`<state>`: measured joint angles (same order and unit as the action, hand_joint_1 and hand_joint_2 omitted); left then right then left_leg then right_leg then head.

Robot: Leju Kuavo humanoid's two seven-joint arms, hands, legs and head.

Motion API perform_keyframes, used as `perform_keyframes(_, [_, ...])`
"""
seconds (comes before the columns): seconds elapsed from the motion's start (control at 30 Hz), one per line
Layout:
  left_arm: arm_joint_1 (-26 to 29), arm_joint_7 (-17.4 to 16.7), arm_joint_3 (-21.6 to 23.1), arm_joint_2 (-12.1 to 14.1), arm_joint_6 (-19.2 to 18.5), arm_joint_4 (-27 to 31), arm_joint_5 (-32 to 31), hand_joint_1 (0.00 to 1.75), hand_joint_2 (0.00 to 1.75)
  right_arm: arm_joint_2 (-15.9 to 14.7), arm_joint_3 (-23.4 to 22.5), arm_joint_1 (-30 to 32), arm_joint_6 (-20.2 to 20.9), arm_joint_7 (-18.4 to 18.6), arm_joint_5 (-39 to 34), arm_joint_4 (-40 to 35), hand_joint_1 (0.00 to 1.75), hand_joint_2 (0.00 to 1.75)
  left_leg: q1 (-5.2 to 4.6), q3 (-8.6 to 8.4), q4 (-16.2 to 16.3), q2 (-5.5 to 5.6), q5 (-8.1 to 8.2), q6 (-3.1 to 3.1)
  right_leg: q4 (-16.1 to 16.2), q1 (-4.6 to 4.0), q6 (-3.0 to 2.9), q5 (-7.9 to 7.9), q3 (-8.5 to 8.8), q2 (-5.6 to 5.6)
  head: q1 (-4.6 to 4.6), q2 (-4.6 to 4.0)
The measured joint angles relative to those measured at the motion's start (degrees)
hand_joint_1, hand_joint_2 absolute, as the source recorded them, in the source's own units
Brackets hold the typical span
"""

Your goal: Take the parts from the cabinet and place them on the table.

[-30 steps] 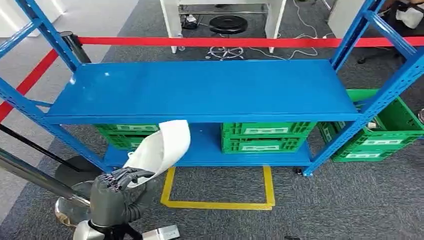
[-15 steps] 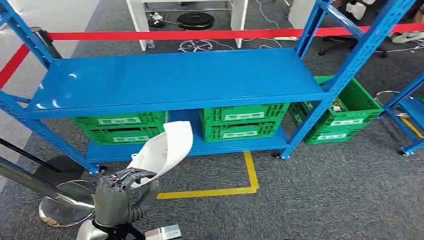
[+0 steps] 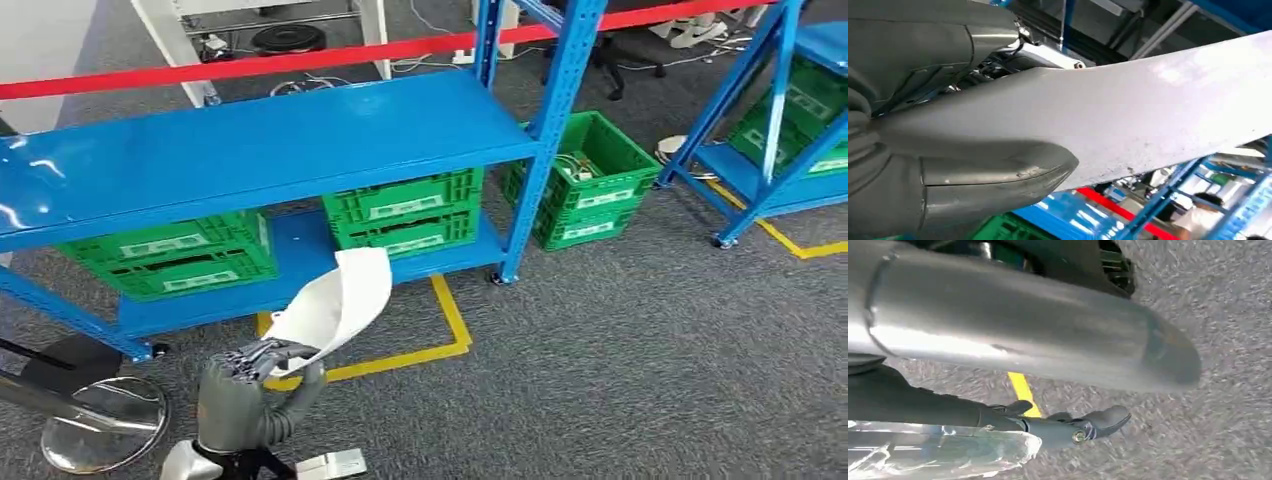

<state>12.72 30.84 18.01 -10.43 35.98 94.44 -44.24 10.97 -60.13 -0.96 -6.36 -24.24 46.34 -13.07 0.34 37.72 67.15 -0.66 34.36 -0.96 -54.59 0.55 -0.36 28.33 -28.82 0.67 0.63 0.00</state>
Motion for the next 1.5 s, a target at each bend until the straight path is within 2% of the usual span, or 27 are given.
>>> perform_keyframes(0.03, [-0.05, 0.11, 0.04, 0.02, 0.09, -0.28, 0.13, 1.75, 1.75, 0.02, -0.22, -0.02, 0.07, -0.04, 0.0, -0.13, 0.0, 0.0, -0.01, 0.81, 4.4, 0.19, 2.09, 0.05, -0.15, -0.17, -0.09, -0.72, -0.94, -0.82, 0.02, 0.0])
perform_keyframes(0.1, [-0.18, 0.15, 0.07, 0.02, 0.15, -0.81, 0.53, 1.75, 1.75, 0.02, -0.7, 0.05, 0.15, -0.07, -0.09, -0.22, 0.0, 0.0, -0.03, -0.3, 6.56, 0.29, 1.53, 0.44, -0.59, -0.45, -0.08, -1.82, -2.79, -2.27, 0.0, 0.0])
perform_keyframes(0.17, [-0.37, 0.57, 0.17, 0.02, -0.73, -1.22, 3.11, 1.75, 1.75, 0.11, -1.09, 0.15, 0.13, -0.2, -0.09, -0.31, 0.0, 0.0, -0.13, -5.56, -0.65, 0.88, -2.51, 1.22, -1.17, -0.63, 0.11, -2.65, -4.36, -3.81, 0.02, 0.02])
perform_keyframes(0.2, [-0.51, 0.85, 0.33, 0.02, -1.86, -1.37, 5.37, 1.75, 1.75, 0.22, -1.33, 0.14, 0.13, -0.26, -0.09, -0.37, 0.0, 0.0, -0.21, -9.36, -6.45, 2.34, -4.17, 1.88, -1.46, -0.68, 0.25, -3.06, -4.95, -4.69, 0.05, 0.0])
perform_keyframes(0.23, [-0.69, 1.03, 0.39, 0.04, -2.32, -1.46, 6.47, 1.75, 1.75, 0.57, -1.4, 0.11, 0.13, -0.33, -0.07, -0.37, 0.0, 0.0, -0.27, -11.53, -10.3, 5.14, -3.46, 2.63, -1.67, -0.65, 0.5, -3.43, -5.56, -5.15, 0.15, 0.0])
perform_keyframes(0.27, [-0.7, 1.16, 0.44, 0.0, -2.49, -1.49, 6.82, 1.75, 1.75, 0.59, -1.53, 0.01, 0.06, -0.35, -0.07, -0.5, 0.0, 0.0, -0.02, -12.35, -12.15, 5.48, -3.44, 2.49, -1.86, -0.74, 0.8, -3.97, -6.01, -5.89, 0.2, 0.02])
perform_keyframes(0.37, [-0.88, 1.31, 0.61, -0.02, -2.73, -1.79, 7.26, 1.75, 1.75, 0.66, -1.84, 0.39, 0.07, -0.39, -0.07, -0.66, 0.0, 0.0, -0.61, -11.72, -12.27, 4.27, -4.18, 2.49, -1.23, -0.05, 2.01, -5.91, -7.08, -7.66, -0.02, 0.0])
perform_keyframes(0.4, [-1.01, 1.33, 0.79, -0.07, -2.8, -1.9, 7.3, 1.75, 1.75, 0.63, -2.12, 0.55, 0.02, -0.39, -0.07, -0.74, 0.0, 0.0, 0.31, -11.33, -13.35, 2.64, -5.33, 2.91, -1.42, -0.14, 2.18, -5.64, -7.57, -7.39, -0.15, 0.0])
perform_keyframes(0.47, [-1.22, 1.33, 1.01, -0.02, -2.95, -2.01, 7.5, 1.75, 1.75, 0.68, -2.25, 0.55, -0.02, -0.39, -0.07, -0.77, 0.0, 0.0, -0.04, -10.02, -13.23, 1.08, -6.33, 3.37, -5.97, -0.39, 2.99, 0.46, -9.81, -2.18, 0.77, 0.0])
perform_keyframes(0.53, [-1.25, 1.33, 1.01, 0.0, -2.95, -2.23, 7.58, 1.75, 1.75, 0.68, -2.34, 0.43, 0.0, -0.39, -0.07, -0.83, 0.0, 0.0, -0.25, -8.61, -12.8, -0.76, -7.15, 3.28, -15.37, 0.09, 3.75, 5.76, -12.2, -1.01, 0.79, 0.0])
perform_keyframes(0.57, [-1.29, 1.36, 1.05, 0.02, -2.95, -2.32, 7.58, 1.75, 1.75, 0.68, -2.36, 0.44, 0.0, -0.39, -0.07, -0.83, 0.0, 0.0, -0.29, -7.84, -12.52, -1.75, -7.49, 3.29, -18.81, 0.24, 4.09, 6.5, -12.71, -0.91, 0.87, 0.0])
perform_keyframes(0.63, [-1.32, 1.42, 1.07, 0.02, -3.14, -2.49, 8.0, 1.75, 1.75, 0.68, -2.42, 0.5, 0.07, -0.39, -0.04, -0.83, 0.0, 0.0, -0.34, -6.24, -11.82, -3.51, -8.1, 3.15, -18.64, 0.55, 4.49, 3.52, -10.29, -0.63, 0.87, 0.02])
perform_keyframes(0.7, [-1.4, 1.9, 1.05, 0.02, -3.7, -2.67, 9.09, 1.75, 1.75, 0.7, -2.58, 0.45, -0.13, -0.41, 0.11, -0.9, 0.0, 0.0, -0.35, -4.9, -11.1, -4.69, -8.69, 2.75, -9.72, 0.64, 4.57, 0.09, -3.22, 0.76, 0.87, 0.02])
perform_keyframes(0.77, [-1.42, 2.62, 0.92, -0.04, -4.57, -2.69, 10.58, 1.75, 1.75, 0.94, -2.64, 0.1, -0.42, -0.46, 0.44, -1.14, 0.0, 0.0, -0.74, -4.58, -10.59, -5.55, -9.15, 2.14, -0.01, -0.01, 4.22, 2.99, 4.05, 5.05, 1.14, 0.0])
perform_keyframes(0.8, [-1.42, 2.93, 0.72, -0.15, -5.47, -2.71, 11.57, 1.75, 1.75, 1.18, -2.71, -0.01, -0.68, -0.52, 0.61, -1.2, 0.0, 0.0, -0.74, -4.8, -10.77, -6.24, -9.59, 1.73, -0.29, -0.11, 3.11, 2.57, 3.26, 4.38, 0.76, 0.02])
perform_keyframes(0.87, [-1.49, 3.74, 0.26, -0.48, -7.84, -2.75, 13.81, 1.75, 1.75, 1.36, -2.99, 0.04, -0.7, -0.76, 1.09, -1.29, 0.0, 0.0, -0.39, -4.7, -10.85, -7.33, -10.35, 1.12, -0.35, -0.53, 2.35, 2.09, 2.03, 3.18, 0.96, 0.02])
perform_keyframes(0.9, [-1.47, 4.11, -0.04, -0.55, -8.83, -2.82, 14.55, 1.75, 1.75, 1.53, -3.28, 0.15, -0.74, -0.87, 1.27, -1.29, 0.0, 0.0, -0.32, -4.46, -10.86, -7.52, -10.53, 0.67, 0.18, -0.42, 1.23, 1.16, 1.46, 2.53, 0.94, 0.02])
perform_keyframes(0.97, [-1.36, 4.63, -0.77, -0.79, -10.08, -2.88, 15.48, 1.75, 1.75, 1.7, -3.63, -0.01, -0.79, -0.98, 1.84, -1.36, 0.0, 0.0, 0.01, -3.59, -8.35, -1.71, -4.98, -0.16, 0.23, -0.24, 0.01, -0.34, -0.11, 1.52, 0.9, 0.02])
perform_keyframes(1.03, [-1.15, 4.87, -1.86, -1.12, -11.48, -2.95, 16.07, 1.75, 1.75, 2.01, -3.78, -0.24, -0.79, -1.03, 2.38, -1.51, 0.0, 0.0, -0.03, -1.87, 0.2, 0.2, 2.39, -0.07, 0.08, -0.57, -0.49, -2.12, -1.76, 0.0, 0.83, 0.02])
perform_keyframes(1.07, [-1.17, 4.9, -2.27, -1.18, -12.4, -3.06, 16.35, 1.75, 1.75, 2.05, -3.89, -0.25, -0.77, -1.18, 2.62, -1.55, 0.0, 0.0, -0.06, -1.3, 4.13, 0.28, 3.88, 0.09, -0.05, -0.79, -0.44, -2.88, -2.85, -0.8, 0.83, 0.02])
perform_keyframes(1.13, [-1.17, 4.92, -3.06, -1.44, -13.82, -3.26, 16.76, 1.75, 1.75, 2.1, -4.11, -0.23, -0.63, -1.35, 2.86, -1.55, 0.0, 0.0, -0.18, -2.82, 5.74, 0.37, 1.61, 0.51, -0.62, -1.04, -0.53, -4.25, -5.06, -2.24, 0.87, 0.02])
perform_keyframes(1.2, [-1.27, 4.92, -3.56, -1.62, -14.95, -3.3, 17.11, 1.75, 1.75, 2.16, -4.15, -0.28, -0.5, -1.4, 3.04, -1.57, 0.0, 0.0, -0.26, -7.73, -0.91, 1.07, -2.79, 1.05, -1.39, -1.08, -0.36, -5.34, -7.06, -3.66, 0.85, 0.02])
perform_keyframes(1.23, [-1.39, 4.9, -4.05, -1.9, -15.65, -3.3, 16.96, 1.75, 1.75, 2.27, -4.22, -0.46, -0.46, -1.42, 3.28, -1.57, 0.0, 0.0, -0.27, -11.21, -6.07, 2.98, -3.54, 1.51, -1.8, -0.99, -0.21, -5.93, -7.89, -4.39, 0.81, 0.02])
perform_keyframes(1.27, [-1.49, 4.68, -4.39, -2.12, -16.13, -3.3, 16.55, 1.75, 1.75, 2.45, -4.26, -0.58, -0.37, -1.42, 3.54, -1.57, 0.0, 0.0, -0.33, -13.96, -10.92, 5.81, -1.93, 2.1, -2.16, -1.19, 0.11, -6.46, -8.64, -5.01, 0.89, 0.02])
perform_keyframes(1.4, [-1.84, 4.59, -5.38, -2.67, -17.6, -3.67, 15.82, 1.75, 1.75, 2.45, -4.79, -0.25, -0.07, -1.55, 4.35, -1.66, 0.0, 0.0, -0.75, -13.76, -12.64, 3.95, -2.96, 2.3, -1.12, -0.92, 1.69, -9.68, -9.63, -7.57, 0.98, 0.02])
perform_keyframes(1.43, [-2.2, 4.55, -5.64, -2.8, -18.41, -3.93, 15.78, 1.75, 1.75, 2.43, -5.13, -0.16, -0.04, -1.72, 4.52, -1.7, 0.0, 0.0, -0.29, -13.13, -12.95, 2.45, -3.88, 2.69, -1.68, -0.74, 1.51, -8.34, -10.17, -5.85, 0.68, 0.02])
perform_keyframes(1.5, [-2.34, 4.0, -5.95, -2.99, -19.87, -4.41, 16.0, 1.75, 1.75, 2.43, -5.4, -0.29, 0.09, -1.68, 4.94, -1.84, 0.0, 0.0, -0.47, -11.4, -12.93, 1.08, -5.24, 3.4, -7.24, -0.46, 2.01, -0.46, -12.27, -1.85, 1.57, 0.02])
